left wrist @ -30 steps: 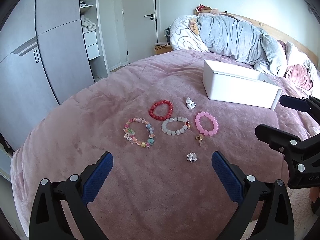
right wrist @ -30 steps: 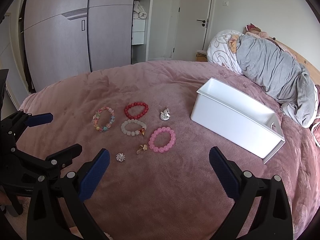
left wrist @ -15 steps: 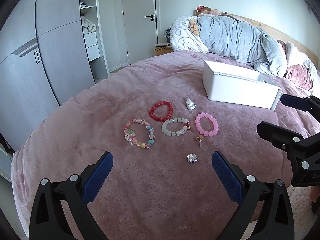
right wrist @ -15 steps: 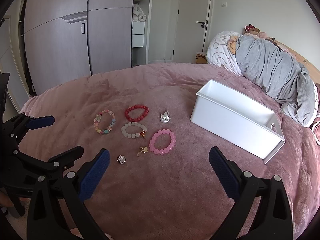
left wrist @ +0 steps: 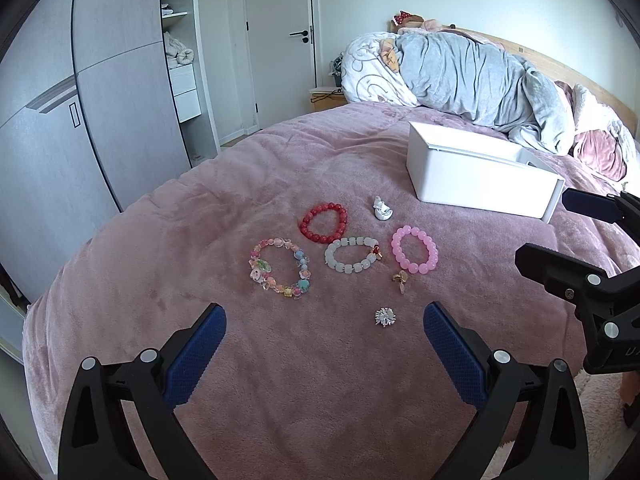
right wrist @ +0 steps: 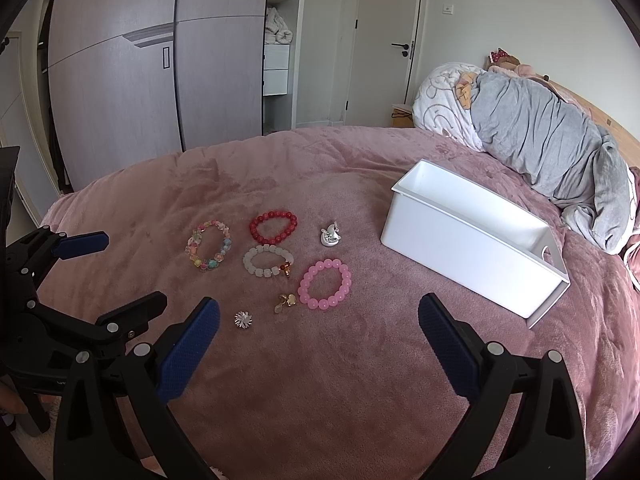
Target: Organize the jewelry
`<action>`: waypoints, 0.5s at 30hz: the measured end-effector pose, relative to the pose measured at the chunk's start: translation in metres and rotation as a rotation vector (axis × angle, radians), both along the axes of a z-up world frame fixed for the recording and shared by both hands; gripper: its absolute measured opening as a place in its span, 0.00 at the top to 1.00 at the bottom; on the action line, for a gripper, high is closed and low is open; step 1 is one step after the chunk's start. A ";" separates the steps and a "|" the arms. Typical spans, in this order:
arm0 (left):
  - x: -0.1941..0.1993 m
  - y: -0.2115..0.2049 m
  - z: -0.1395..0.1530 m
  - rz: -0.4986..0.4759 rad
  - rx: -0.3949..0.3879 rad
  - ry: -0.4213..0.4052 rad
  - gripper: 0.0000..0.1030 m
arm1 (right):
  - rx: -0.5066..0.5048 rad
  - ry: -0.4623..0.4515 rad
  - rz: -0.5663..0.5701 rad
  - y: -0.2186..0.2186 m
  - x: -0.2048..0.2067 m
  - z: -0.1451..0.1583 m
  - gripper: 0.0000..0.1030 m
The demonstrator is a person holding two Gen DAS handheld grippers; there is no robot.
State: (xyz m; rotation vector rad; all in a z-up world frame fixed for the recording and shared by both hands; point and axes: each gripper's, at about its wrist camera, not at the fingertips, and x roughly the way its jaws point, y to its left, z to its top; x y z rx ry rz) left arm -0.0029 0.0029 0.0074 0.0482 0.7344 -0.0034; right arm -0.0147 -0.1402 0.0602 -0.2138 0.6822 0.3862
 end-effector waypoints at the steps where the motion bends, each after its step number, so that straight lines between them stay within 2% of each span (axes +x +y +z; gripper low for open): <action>1: 0.000 0.000 0.000 0.000 0.001 0.000 0.03 | -0.001 0.000 0.000 0.000 0.000 0.000 0.05; 15: 0.000 0.001 0.000 0.003 0.002 -0.001 0.03 | 0.005 -0.003 0.000 0.000 -0.001 0.002 0.05</action>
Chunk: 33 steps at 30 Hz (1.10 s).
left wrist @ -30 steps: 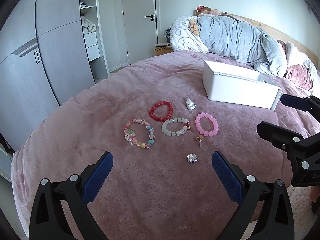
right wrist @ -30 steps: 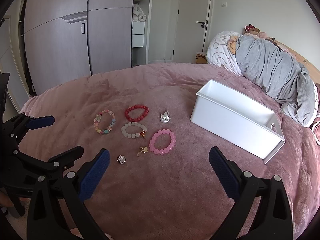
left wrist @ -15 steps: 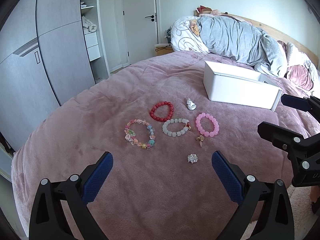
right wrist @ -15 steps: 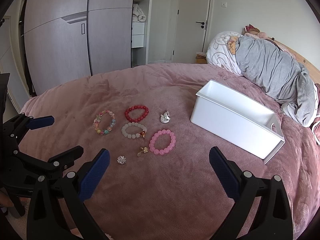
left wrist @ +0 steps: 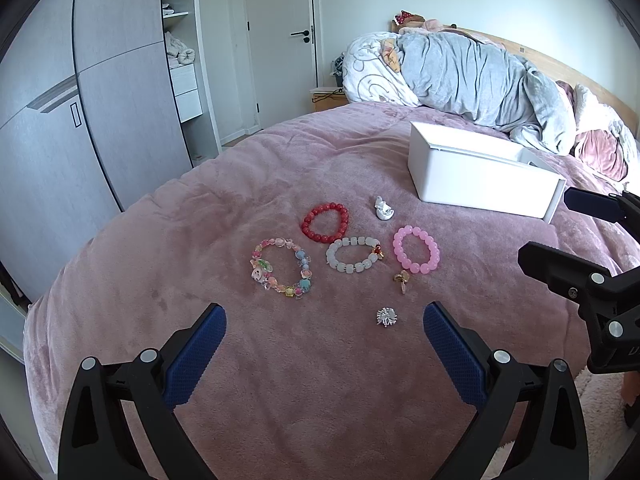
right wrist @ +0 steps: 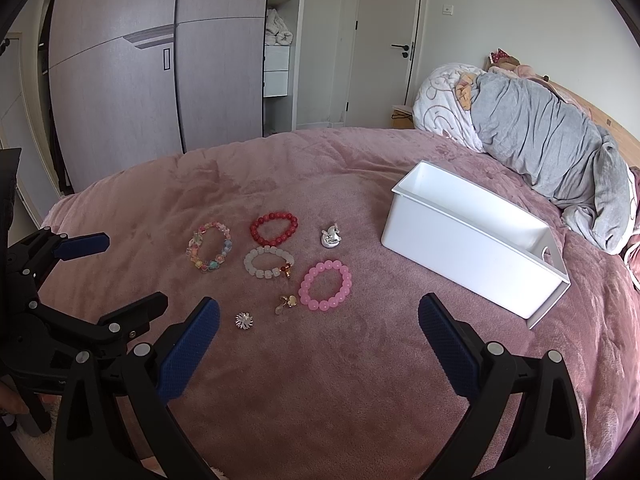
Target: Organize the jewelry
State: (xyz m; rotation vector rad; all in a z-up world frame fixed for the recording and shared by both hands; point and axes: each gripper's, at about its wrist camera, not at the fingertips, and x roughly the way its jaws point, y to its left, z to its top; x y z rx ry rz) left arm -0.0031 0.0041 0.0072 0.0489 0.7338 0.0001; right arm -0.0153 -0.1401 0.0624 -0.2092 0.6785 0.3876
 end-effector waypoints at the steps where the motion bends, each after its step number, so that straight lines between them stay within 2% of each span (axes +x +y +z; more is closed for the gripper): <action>1: 0.000 0.000 0.000 0.000 0.000 0.000 0.03 | 0.000 0.000 0.000 0.000 0.000 0.000 0.05; 16: 0.007 0.002 -0.003 -0.001 0.000 0.014 0.03 | 0.008 0.020 -0.016 0.001 0.005 -0.003 0.05; 28: 0.046 0.003 -0.019 0.039 0.060 0.026 0.03 | -0.015 0.065 -0.060 0.009 0.052 -0.023 0.05; 33: 0.066 0.010 -0.028 0.050 0.043 0.056 0.03 | -0.049 0.094 -0.083 0.012 0.077 -0.037 0.05</action>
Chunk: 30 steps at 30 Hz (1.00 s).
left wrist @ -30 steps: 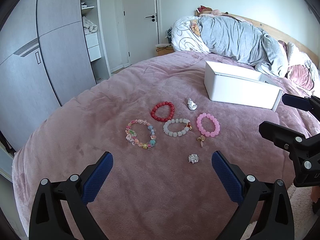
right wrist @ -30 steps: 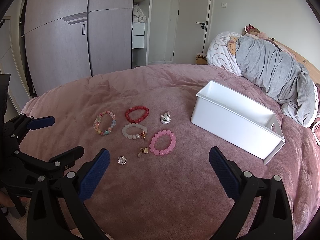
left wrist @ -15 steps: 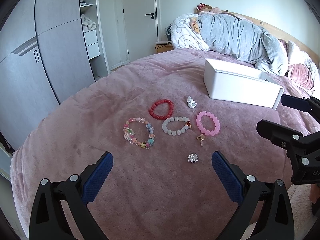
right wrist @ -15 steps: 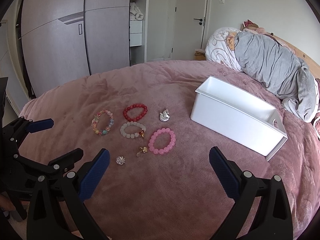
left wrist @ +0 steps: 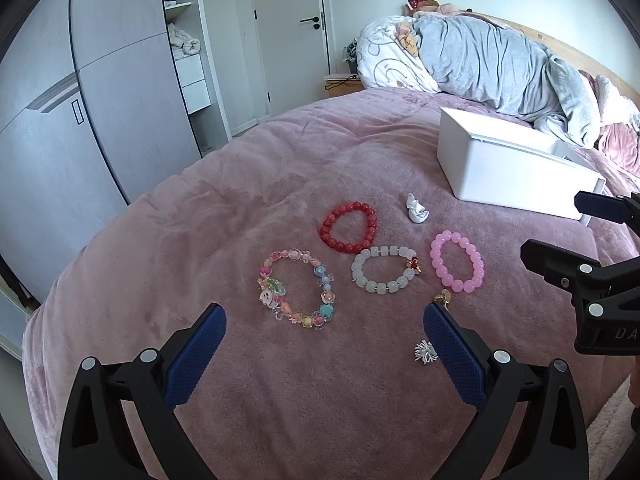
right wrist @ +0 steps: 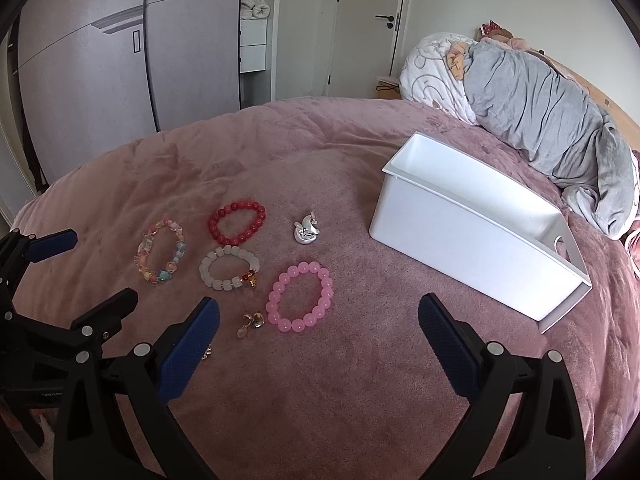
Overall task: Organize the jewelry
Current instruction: 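Grasp the multicolour bracelet with the left tool while the right tool grasps the pink bracelet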
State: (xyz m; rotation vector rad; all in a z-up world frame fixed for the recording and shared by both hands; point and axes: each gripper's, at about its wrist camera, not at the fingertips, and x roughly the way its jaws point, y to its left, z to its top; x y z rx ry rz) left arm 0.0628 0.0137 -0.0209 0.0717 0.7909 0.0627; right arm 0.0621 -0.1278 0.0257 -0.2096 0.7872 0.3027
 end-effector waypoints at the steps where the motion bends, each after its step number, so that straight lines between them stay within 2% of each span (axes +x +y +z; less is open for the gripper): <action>1: 0.004 0.001 -0.003 0.001 -0.006 0.011 0.03 | -0.007 0.010 -0.006 0.000 0.005 -0.003 0.05; 7: 0.039 0.011 -0.017 0.008 -0.009 0.051 0.03 | -0.013 0.059 -0.028 0.002 0.032 -0.020 0.06; 12: 0.062 0.024 -0.031 0.025 -0.065 0.072 0.03 | -0.007 0.135 -0.056 0.001 0.058 -0.041 0.13; 16: 0.075 0.033 -0.039 0.050 -0.062 0.070 0.03 | 0.000 0.177 -0.062 0.002 0.075 -0.057 0.22; 18: 0.080 0.037 -0.045 0.060 -0.073 0.080 0.04 | 0.007 0.198 -0.063 0.003 0.083 -0.064 0.24; 20: 0.084 0.041 -0.051 0.063 -0.096 0.098 0.09 | 0.014 0.219 -0.066 0.003 0.091 -0.072 0.32; 23: 0.090 0.045 -0.060 0.069 -0.113 0.132 0.30 | 0.043 0.265 -0.070 0.001 0.100 -0.082 0.46; 28: 0.094 0.050 -0.067 0.090 -0.142 0.137 0.37 | 0.032 0.299 -0.069 0.002 0.104 -0.095 0.53; 30: 0.095 0.050 -0.069 0.095 -0.142 0.139 0.44 | 0.022 0.296 -0.059 0.003 0.103 -0.097 0.56</action>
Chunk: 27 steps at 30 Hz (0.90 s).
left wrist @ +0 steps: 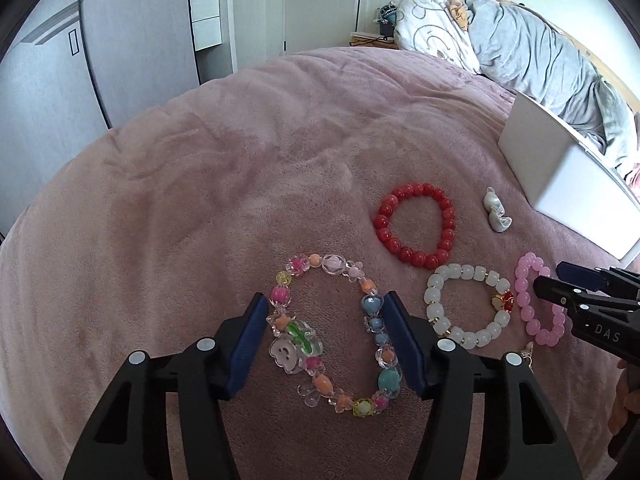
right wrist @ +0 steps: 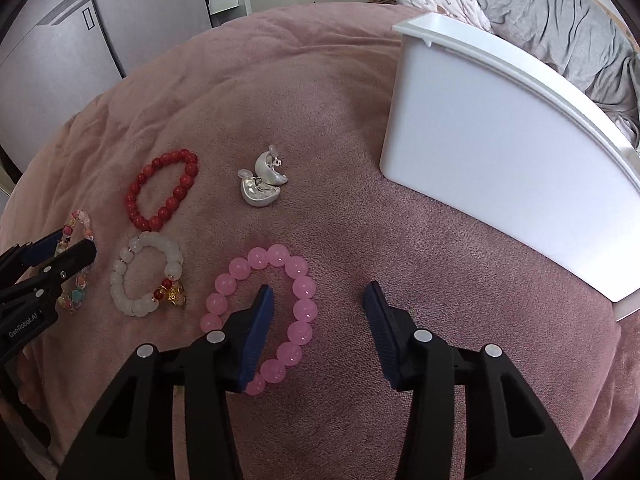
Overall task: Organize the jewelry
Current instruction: 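Grasp the multicolour bracelet with the left tool while the right tool grasps the pink bracelet, then carry both bracelets into the white box and open both tools to release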
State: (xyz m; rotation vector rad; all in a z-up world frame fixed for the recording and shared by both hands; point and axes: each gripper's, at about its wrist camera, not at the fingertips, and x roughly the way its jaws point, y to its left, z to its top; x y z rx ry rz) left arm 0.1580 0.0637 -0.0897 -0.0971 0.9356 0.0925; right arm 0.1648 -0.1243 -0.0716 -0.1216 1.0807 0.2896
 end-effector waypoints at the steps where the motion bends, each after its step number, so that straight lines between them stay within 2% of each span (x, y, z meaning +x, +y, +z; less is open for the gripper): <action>1: 0.000 0.000 -0.001 0.004 0.001 0.001 0.46 | 0.001 -0.002 0.006 0.000 -0.001 -0.001 0.60; 3: -0.001 0.002 -0.001 0.013 -0.009 -0.004 0.52 | 0.011 0.001 0.017 0.001 -0.003 -0.002 0.67; 5: -0.004 0.004 -0.001 0.024 -0.018 -0.010 0.58 | 0.030 0.008 0.031 0.002 -0.005 -0.003 0.80; 7: -0.007 0.009 -0.001 0.028 -0.042 -0.015 0.65 | 0.032 0.005 0.046 0.004 -0.008 -0.005 0.86; 10: -0.011 0.012 -0.001 0.033 -0.066 -0.018 0.71 | 0.019 -0.007 0.066 0.008 -0.015 -0.005 0.88; 18: -0.025 -0.004 0.012 -0.015 0.001 -0.049 0.71 | 0.098 0.006 0.048 -0.003 -0.020 0.002 0.88; 27: -0.043 -0.020 0.030 -0.072 0.035 -0.078 0.71 | 0.169 -0.047 0.064 -0.009 -0.042 0.030 0.88</action>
